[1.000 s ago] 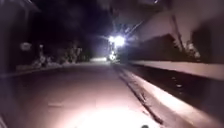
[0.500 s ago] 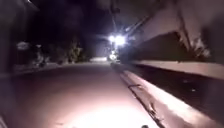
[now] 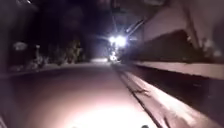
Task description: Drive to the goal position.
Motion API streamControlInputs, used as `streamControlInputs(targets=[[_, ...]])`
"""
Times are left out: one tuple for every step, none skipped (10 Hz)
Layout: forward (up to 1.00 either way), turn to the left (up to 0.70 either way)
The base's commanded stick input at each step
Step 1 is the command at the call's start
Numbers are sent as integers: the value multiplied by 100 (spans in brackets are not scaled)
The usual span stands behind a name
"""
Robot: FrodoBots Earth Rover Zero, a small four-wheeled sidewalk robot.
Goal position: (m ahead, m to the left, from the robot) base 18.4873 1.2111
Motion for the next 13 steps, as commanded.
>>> streamControlInputs(targets=[[70,0],[70,0],[70,0],[70,0],[70,0],[70,0],[70,0],[70,0],[70,0],[70,0],[70,0],[70,0],[70,0]])
